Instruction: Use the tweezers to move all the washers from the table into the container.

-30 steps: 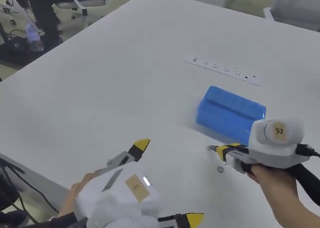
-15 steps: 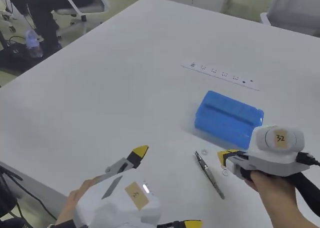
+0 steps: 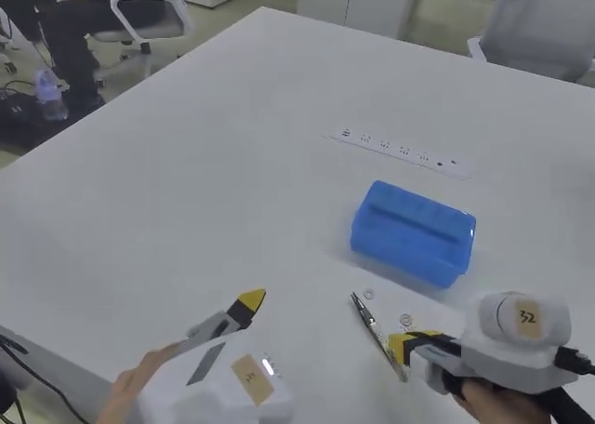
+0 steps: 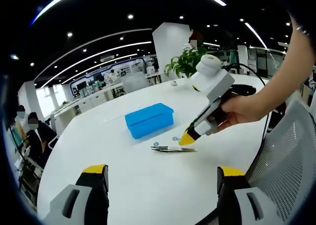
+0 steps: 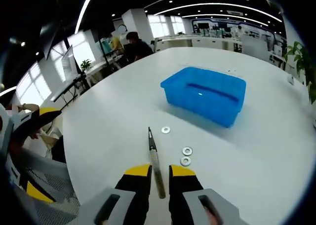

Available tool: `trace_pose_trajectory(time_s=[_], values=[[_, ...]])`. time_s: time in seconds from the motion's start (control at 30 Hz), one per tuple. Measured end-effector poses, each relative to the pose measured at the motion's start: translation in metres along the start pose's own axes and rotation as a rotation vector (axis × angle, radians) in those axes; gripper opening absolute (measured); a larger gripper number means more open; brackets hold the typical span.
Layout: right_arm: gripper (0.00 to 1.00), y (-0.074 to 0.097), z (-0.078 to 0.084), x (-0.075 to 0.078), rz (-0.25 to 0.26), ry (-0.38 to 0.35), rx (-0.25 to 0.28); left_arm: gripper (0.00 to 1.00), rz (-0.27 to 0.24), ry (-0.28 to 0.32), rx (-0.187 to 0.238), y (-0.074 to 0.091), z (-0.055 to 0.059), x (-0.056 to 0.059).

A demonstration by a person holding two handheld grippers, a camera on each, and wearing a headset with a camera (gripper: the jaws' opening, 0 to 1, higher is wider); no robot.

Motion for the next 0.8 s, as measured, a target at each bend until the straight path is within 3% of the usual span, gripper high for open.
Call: trace_pose_trajectory(time_s=[0.03, 0.17, 0.33, 0.37, 0.43, 0.57, 0.63, 0.8], values=[[0.14, 0.0, 0.002, -0.001, 0.006, 0.043, -0.003, 0.93, 0.001, 0.007, 0.001, 0.0, 0.0, -0.001], [0.15, 0.002, 0.012, -0.008, 0.013, 0.101, -0.042, 0.89, 0.006, 0.078, -0.024, 0.0, 0.002, -0.005], [0.15, -0.004, 0.019, -0.009, 0.017, 0.125, -0.071, 0.86, 0.054, 0.217, -0.007, 0.002, -0.003, -0.004], [0.14, -0.006, 0.012, -0.007, 0.019, 0.173, -0.04, 0.86, 0.057, 0.215, -0.006, 0.002, -0.004, -0.005], [0.12, -0.007, 0.013, -0.008, 0.032, 0.18, -0.074, 0.86, 0.069, 0.211, -0.006, 0.002, -0.005, -0.003], [0.05, -0.009, 0.011, -0.007, 0.048, 0.256, -0.073, 0.84, 0.1, 0.157, -0.011, 0.001, -0.012, 0.003], [0.04, -0.011, 0.01, -0.008, 0.042, 0.24, -0.072, 0.83, 0.115, 0.135, -0.033, -0.003, -0.013, 0.005], [0.02, -0.012, 0.008, -0.008, 0.027, 0.252, -0.083, 0.8, 0.154, 0.126, -0.024, -0.013, -0.021, 0.008]])
Point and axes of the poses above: the centre of the closed fingertips' face, and the gripper's own axes: y roughly backward along the fingers, x roughly to its right, z roughly out of its underside, the point moved 2 cm from there along y, roughly backward along the fingers, and after that the axes turned 5 degrees about x, right-handed, at the moved point
